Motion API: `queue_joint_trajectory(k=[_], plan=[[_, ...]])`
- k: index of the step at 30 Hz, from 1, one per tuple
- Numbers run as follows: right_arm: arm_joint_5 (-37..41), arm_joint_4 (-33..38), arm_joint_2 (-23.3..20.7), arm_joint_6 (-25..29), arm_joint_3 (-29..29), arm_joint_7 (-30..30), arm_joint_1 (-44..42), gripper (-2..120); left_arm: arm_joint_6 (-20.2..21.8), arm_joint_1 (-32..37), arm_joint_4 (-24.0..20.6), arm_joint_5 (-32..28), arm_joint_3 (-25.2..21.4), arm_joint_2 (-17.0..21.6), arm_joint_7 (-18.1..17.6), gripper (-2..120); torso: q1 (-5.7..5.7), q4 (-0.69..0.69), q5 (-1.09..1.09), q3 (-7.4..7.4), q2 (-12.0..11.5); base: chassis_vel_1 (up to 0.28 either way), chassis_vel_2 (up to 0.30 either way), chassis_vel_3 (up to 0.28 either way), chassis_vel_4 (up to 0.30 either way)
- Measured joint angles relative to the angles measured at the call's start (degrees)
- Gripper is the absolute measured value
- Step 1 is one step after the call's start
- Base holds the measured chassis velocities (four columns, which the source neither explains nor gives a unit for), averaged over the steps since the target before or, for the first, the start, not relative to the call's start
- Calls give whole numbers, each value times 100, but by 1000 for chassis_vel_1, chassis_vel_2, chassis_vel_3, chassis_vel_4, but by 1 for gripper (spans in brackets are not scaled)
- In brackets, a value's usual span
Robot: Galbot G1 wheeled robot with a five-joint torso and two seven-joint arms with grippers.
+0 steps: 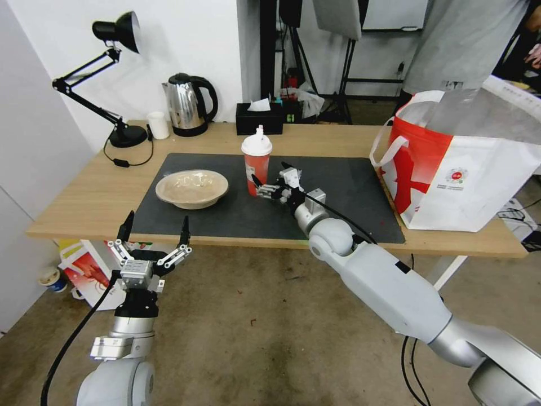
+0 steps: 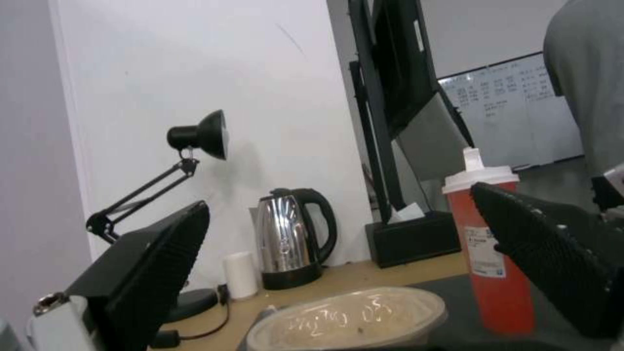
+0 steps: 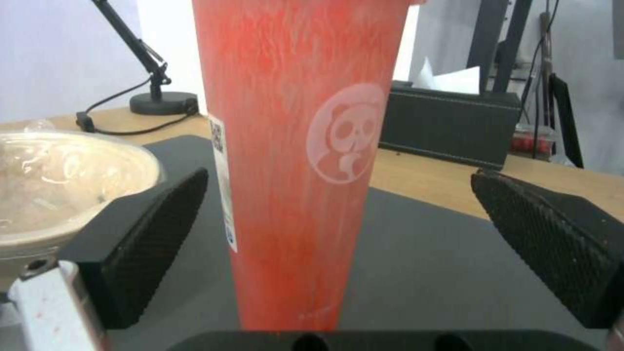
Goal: Pick up the trash from the table and place it into the takeout bag.
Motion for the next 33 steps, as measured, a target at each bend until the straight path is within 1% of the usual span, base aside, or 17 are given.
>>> queue_joint_trajectory(k=[9, 12, 23, 28, 33], plan=[[0, -359, 130, 53, 0, -122, 92, 100, -2, -9, 12, 0, -13, 1, 0, 100, 0, 0, 0, 0, 0, 0, 0, 0, 0], [0, -619, 251, 148, -1, -211, 150, 100, -2, -14, 15, 0, -18, 1, 1, 100, 0, 0, 1, 0, 0, 0, 0, 0, 0], [-101, -995, 493, 221, -1, -293, 250, 100, -13, 4, 21, -2, -77, 1, 1, 100, 0, 0, 0, 0, 0, 0, 0, 0, 0], [-114, -1079, 563, 229, -4, -310, 280, 100, -18, 9, 23, -2, -87, -1, 1, 100, 0, 0, 0, 0, 0, 0, 0, 0, 0], [-118, -1003, 582, 231, -8, -311, 236, 100, -19, -6, 24, -2, -103, 0, 1, 100, 0, 0, 0, 0, 0, 0, 0, 0, 0]])
